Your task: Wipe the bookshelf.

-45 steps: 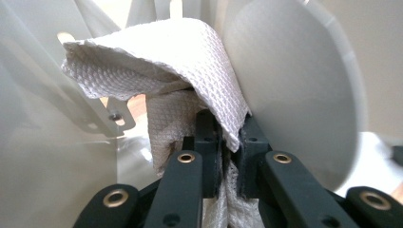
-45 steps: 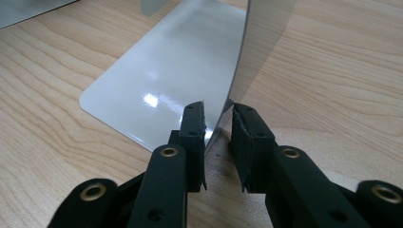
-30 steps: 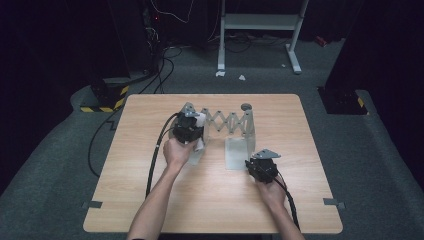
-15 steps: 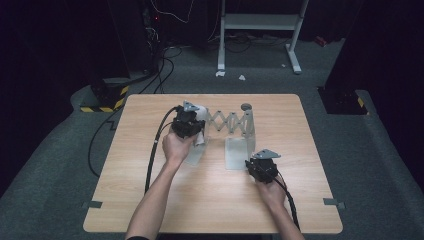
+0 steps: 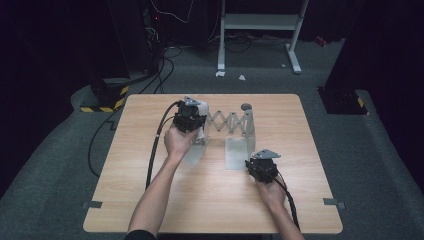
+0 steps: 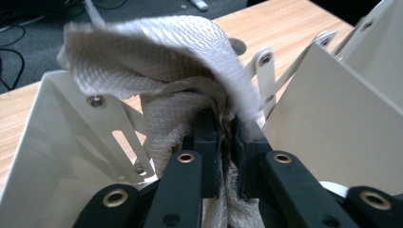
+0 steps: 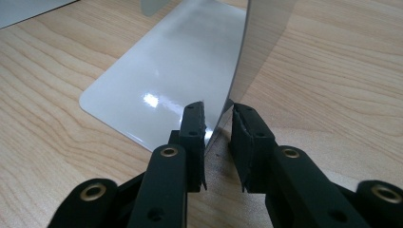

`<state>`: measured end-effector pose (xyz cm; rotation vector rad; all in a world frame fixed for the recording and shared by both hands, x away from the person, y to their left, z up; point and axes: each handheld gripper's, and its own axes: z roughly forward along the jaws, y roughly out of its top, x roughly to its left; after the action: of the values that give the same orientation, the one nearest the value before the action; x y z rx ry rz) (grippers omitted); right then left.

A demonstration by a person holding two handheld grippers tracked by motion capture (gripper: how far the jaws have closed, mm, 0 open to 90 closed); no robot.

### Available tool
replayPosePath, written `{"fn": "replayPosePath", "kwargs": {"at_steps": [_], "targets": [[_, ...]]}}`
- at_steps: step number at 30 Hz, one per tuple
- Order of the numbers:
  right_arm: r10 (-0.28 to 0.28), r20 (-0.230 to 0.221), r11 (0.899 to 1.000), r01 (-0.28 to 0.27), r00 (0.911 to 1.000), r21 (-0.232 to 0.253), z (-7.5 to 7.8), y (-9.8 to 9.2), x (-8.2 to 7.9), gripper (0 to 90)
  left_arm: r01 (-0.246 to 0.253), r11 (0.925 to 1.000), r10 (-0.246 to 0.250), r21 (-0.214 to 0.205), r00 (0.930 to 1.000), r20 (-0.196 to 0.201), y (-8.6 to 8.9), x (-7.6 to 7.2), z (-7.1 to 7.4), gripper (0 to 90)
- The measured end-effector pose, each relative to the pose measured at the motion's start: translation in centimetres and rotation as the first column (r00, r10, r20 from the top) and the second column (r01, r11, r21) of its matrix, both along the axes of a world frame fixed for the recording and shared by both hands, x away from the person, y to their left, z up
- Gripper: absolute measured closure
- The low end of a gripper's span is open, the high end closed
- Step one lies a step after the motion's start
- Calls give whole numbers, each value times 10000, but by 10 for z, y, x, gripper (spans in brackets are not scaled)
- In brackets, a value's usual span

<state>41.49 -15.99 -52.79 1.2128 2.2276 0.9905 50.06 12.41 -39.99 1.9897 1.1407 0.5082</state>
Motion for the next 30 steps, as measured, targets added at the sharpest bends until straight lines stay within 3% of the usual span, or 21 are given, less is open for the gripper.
{"fn": "replayPosePath", "kwargs": {"at_steps": [13,24,30], "targets": [[-5,-7,10000,5,10000,10,0,0,0,752,3,9999,3,140,9992,-403,-1,4,-20,819],[-1,10,10000,1,10000,-2,0,0,0,751,224,9997,-223,-102,9997,49,4,-15,-2,819],[0,12,10000,0,10000,-4,0,0,0,752,314,9994,-312,-126,9994,128,5,-25,1,819]]}}
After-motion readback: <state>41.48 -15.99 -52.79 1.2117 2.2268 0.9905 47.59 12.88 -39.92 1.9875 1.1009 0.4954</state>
